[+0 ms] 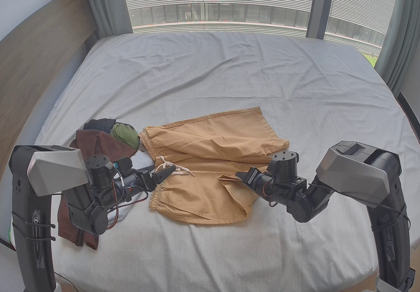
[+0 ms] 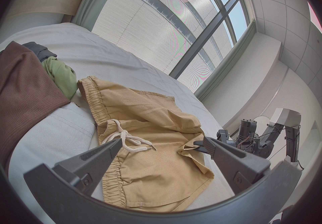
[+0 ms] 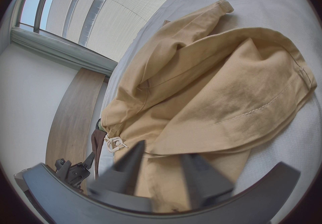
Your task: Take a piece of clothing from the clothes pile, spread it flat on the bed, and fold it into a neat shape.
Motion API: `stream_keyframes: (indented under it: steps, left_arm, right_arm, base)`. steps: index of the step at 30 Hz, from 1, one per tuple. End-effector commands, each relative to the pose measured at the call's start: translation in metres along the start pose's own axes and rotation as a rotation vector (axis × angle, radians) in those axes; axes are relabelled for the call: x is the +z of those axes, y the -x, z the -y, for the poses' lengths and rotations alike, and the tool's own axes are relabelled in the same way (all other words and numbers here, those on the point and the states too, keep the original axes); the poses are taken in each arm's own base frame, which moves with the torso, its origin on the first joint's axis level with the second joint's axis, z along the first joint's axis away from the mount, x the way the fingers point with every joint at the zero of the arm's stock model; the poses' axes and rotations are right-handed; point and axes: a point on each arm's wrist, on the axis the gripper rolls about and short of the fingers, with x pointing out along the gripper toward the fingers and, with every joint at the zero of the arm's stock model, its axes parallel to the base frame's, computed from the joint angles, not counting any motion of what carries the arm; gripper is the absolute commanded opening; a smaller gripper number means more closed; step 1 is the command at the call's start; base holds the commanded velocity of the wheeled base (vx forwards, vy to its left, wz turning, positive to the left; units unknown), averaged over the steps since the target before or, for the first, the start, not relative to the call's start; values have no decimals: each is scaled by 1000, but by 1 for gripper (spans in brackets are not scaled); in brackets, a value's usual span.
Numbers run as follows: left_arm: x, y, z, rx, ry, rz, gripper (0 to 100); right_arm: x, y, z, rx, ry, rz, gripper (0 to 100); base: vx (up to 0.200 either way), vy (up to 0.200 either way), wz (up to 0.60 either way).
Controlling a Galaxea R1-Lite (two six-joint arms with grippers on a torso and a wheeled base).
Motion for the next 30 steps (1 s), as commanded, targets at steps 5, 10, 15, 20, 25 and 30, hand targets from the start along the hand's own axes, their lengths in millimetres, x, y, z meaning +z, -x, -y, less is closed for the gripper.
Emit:
stream_keyframes:
  steps: [5, 10, 15, 20, 25, 30]
  left_arm:
    - [1, 0, 0, 0, -1, 3, 100]
    - [1, 0, 0, 1, -2, 5, 100]
    - [2, 0, 0, 1, -3, 6, 100]
    - [2, -1, 0, -1, -4, 7, 100]
    - [8, 0, 3, -8, -12, 23, 100]
    - [8, 0, 4, -8, -12, 23, 100]
  right_arm:
    - [-2, -3, 3, -9, -1, -2, 0]
    - [-1, 1, 4, -17, -3, -1, 0]
    - [9, 27, -5, -23, 7, 4, 0]
    - [23, 62, -10, -39, 40, 17, 0]
    - [31, 89, 3, -73, 54, 0, 0]
    - [36, 100, 27, -135, 60, -15, 0]
  base:
    - [0, 0, 0]
    - [0, 0, 0]
    - [0, 0, 0]
    - [0, 0, 0]
    - [0, 0, 0]
    - [0, 0, 0]
